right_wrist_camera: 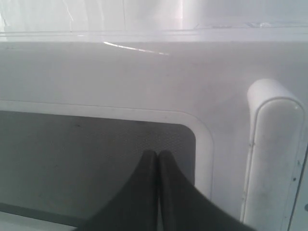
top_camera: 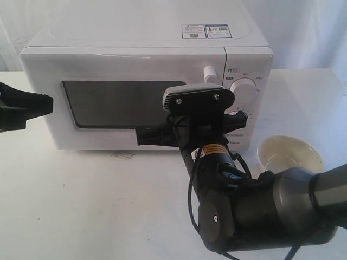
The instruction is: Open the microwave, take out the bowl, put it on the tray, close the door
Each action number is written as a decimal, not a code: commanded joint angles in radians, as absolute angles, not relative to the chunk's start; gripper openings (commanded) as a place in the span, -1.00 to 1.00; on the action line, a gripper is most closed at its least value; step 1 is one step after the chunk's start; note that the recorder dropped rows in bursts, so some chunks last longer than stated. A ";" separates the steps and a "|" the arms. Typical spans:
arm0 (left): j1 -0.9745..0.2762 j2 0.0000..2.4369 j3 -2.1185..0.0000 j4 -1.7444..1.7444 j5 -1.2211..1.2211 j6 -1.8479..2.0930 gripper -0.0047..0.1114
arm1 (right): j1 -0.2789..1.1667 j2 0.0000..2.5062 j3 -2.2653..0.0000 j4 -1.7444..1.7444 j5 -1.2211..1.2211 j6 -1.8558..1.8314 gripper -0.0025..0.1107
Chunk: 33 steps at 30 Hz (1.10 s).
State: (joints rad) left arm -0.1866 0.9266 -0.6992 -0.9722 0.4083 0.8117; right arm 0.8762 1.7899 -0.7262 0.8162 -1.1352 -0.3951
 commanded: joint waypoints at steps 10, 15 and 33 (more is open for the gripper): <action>-0.191 0.645 -0.693 -0.902 0.383 0.925 -0.92 | 0.877 1.779 -0.720 0.814 -1.143 -0.407 -0.96; -0.191 0.439 -0.693 -0.782 0.539 0.912 -0.92 | 0.877 1.779 -0.720 0.814 -1.143 -0.407 -0.96; -0.158 0.115 -0.500 -0.176 0.410 0.067 -0.92 | 0.877 1.779 -0.720 0.814 -1.143 -0.407 -0.96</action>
State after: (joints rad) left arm -0.1780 0.1602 -0.5690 -0.2550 0.5062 0.1605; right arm 0.8762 1.7899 -0.7262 0.8162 -1.1352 -0.4015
